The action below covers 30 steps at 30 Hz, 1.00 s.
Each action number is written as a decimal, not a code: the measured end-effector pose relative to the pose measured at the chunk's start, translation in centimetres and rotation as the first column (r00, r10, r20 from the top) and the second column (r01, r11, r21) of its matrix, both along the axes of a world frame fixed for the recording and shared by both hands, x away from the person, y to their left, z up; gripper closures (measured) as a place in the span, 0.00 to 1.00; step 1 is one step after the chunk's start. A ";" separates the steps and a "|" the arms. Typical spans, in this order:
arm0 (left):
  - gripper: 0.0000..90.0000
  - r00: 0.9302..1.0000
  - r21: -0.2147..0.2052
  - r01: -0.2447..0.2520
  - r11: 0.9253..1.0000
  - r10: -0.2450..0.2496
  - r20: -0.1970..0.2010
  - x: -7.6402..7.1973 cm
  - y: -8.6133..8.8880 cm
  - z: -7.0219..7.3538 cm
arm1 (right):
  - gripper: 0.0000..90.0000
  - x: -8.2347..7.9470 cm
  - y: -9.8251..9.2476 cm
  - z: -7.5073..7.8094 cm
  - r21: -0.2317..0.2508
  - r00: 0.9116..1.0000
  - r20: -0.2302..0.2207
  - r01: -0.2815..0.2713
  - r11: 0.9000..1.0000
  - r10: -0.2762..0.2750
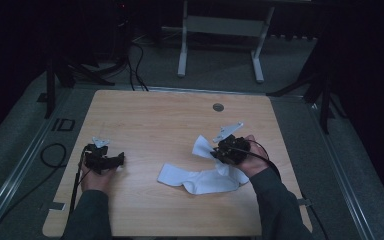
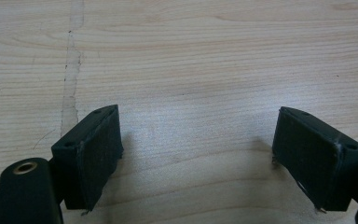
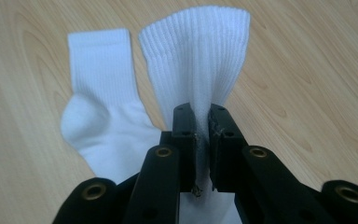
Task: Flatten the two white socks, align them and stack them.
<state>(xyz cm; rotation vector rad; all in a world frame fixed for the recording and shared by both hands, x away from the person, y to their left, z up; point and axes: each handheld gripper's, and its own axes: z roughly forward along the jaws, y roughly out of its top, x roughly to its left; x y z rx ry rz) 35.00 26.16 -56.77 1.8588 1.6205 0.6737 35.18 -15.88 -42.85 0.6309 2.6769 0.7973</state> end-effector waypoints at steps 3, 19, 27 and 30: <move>0.18 1.000 0.000 -0.001 1.000 0.001 0.001 0.0 0.0 0.0 | 0.91 -0.2 0.1 0.2 0.007 1.000 -0.005 -0.004 1.000 0.005; 0.18 1.000 0.000 -0.001 1.000 0.001 0.000 0.0 0.0 0.0 | 0.91 -0.8 -0.3 3.3 0.028 0.999 0.052 -0.005 1.000 0.004; 0.18 1.000 0.000 0.000 1.000 0.000 0.001 0.0 0.0 0.0 | 0.91 -1.4 0.0 4.2 0.045 0.998 0.054 -0.031 0.998 0.029; 0.18 1.000 0.000 0.000 1.000 0.000 0.000 0.0 0.0 0.0 | 0.91 -1.5 0.3 3.8 0.048 0.998 0.041 -0.042 0.998 0.040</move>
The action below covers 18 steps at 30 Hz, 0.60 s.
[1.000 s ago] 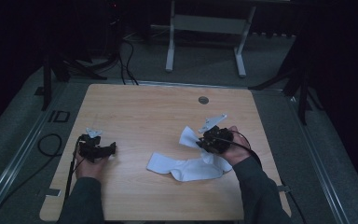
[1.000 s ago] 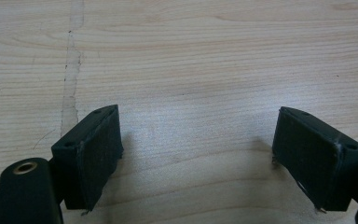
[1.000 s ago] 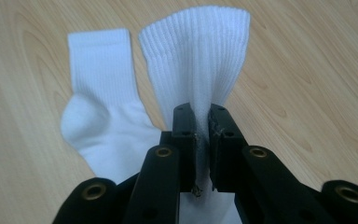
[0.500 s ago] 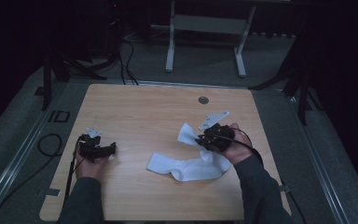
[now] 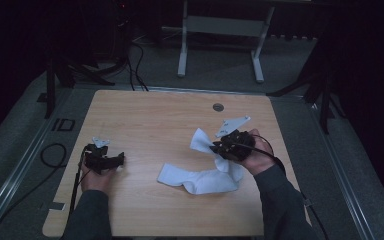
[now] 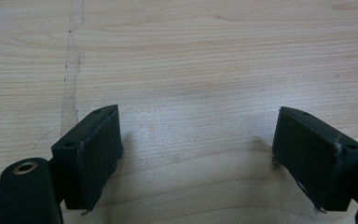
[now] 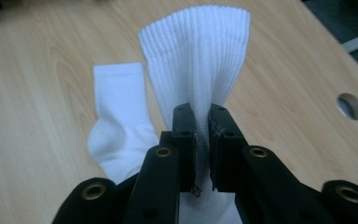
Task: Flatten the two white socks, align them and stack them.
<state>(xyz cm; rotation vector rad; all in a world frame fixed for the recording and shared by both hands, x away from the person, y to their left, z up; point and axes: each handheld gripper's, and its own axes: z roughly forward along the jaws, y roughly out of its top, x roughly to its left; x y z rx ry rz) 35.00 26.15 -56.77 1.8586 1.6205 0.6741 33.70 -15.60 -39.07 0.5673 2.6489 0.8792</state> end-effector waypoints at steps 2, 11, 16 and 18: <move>0.18 1.000 0.000 0.000 1.000 0.000 0.001 0.0 0.0 0.0 | 0.91 -0.2 0.6 -0.5 0.007 1.000 -0.010 -0.013 1.000 0.013; 0.18 1.000 0.000 0.000 1.000 0.000 0.001 0.0 0.0 0.0 | 0.91 -0.6 2.6 -2.0 0.022 0.998 -0.036 -0.059 0.998 0.060; 0.18 1.000 0.000 0.000 1.000 0.000 0.000 0.0 0.0 0.0 | 0.91 -0.6 3.6 -3.3 0.032 0.995 -0.068 -0.071 0.997 0.073; 0.18 1.000 0.000 0.000 1.000 0.000 0.001 0.0 0.0 0.0 | 0.91 -0.6 4.1 -4.0 0.034 0.993 -0.081 -0.079 0.996 0.081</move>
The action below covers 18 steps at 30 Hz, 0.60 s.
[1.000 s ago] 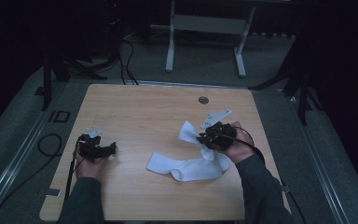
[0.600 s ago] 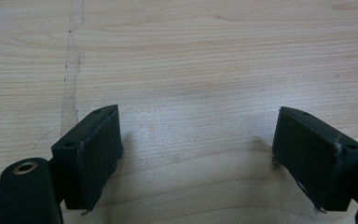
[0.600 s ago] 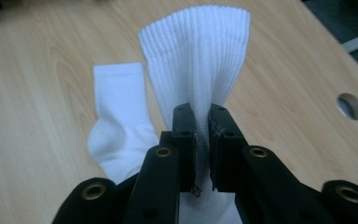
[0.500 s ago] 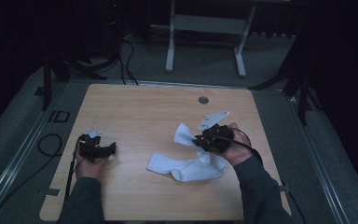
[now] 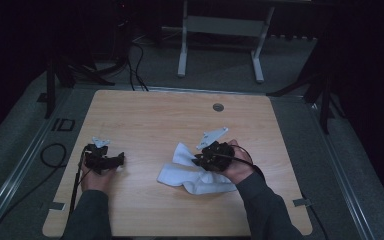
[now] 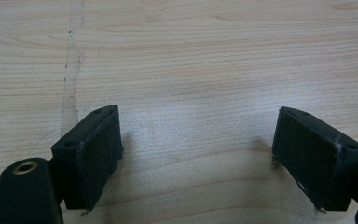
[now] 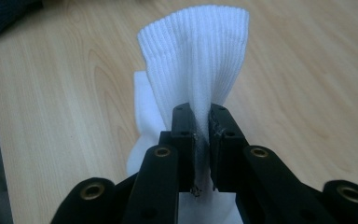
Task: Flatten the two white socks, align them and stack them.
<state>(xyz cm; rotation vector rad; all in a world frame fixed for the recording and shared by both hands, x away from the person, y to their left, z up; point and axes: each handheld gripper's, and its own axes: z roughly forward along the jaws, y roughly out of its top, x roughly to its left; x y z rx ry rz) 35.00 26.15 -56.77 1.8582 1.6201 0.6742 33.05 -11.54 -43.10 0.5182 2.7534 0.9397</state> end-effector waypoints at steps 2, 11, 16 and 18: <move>0.18 1.000 0.000 0.000 1.000 0.000 0.000 0.0 0.0 0.0 | 0.91 0.0 0.4 -0.7 -0.006 1.000 -0.013 -0.003 1.000 0.002; 0.18 1.000 0.000 0.000 1.000 0.000 0.000 0.0 0.0 0.0 | 0.91 0.3 2.0 -3.1 -0.013 0.998 -0.069 -0.009 1.000 0.008; 0.18 1.000 0.000 0.000 1.000 0.000 0.000 0.0 0.0 0.0 | 0.90 1.1 2.8 -5.3 -0.035 0.993 -0.117 0.009 0.999 -0.013; 0.18 1.000 0.000 0.000 1.000 0.000 0.000 0.0 0.0 0.0 | 0.90 1.3 3.1 -6.0 -0.046 0.991 -0.131 0.009 0.999 -0.015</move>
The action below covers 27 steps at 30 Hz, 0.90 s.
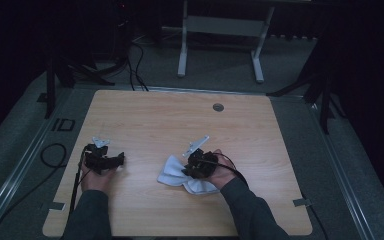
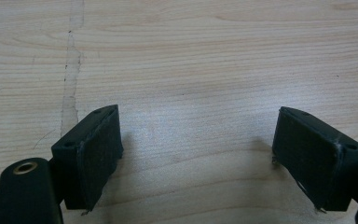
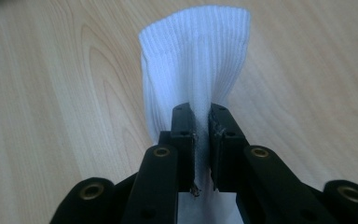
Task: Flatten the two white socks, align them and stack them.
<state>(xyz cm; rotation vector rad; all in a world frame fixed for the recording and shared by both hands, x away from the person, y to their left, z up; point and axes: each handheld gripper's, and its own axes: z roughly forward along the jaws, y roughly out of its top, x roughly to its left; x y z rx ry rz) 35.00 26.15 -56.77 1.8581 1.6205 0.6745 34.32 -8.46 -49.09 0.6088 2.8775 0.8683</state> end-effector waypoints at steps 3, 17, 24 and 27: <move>0.18 1.000 0.000 0.000 1.000 0.000 0.002 0.0 0.0 0.0 | 0.90 0.1 0.3 -0.9 -0.015 1.000 -0.018 0.000 1.000 0.000; 0.18 1.000 0.000 0.000 1.000 0.000 0.002 0.0 0.0 0.0 | 0.88 -0.3 0.9 -3.1 -0.037 0.997 -0.078 -0.026 0.999 0.023; 0.18 1.000 0.000 -0.001 1.000 0.001 0.002 0.0 0.0 0.0 | 0.90 -0.3 0.5 -1.4 -0.004 0.999 -0.045 -0.012 1.000 0.012; 0.18 1.000 0.000 0.000 1.000 0.000 0.002 0.0 0.0 0.0 | 0.90 -0.2 0.6 -0.4 0.012 1.000 -0.028 -0.012 1.000 0.012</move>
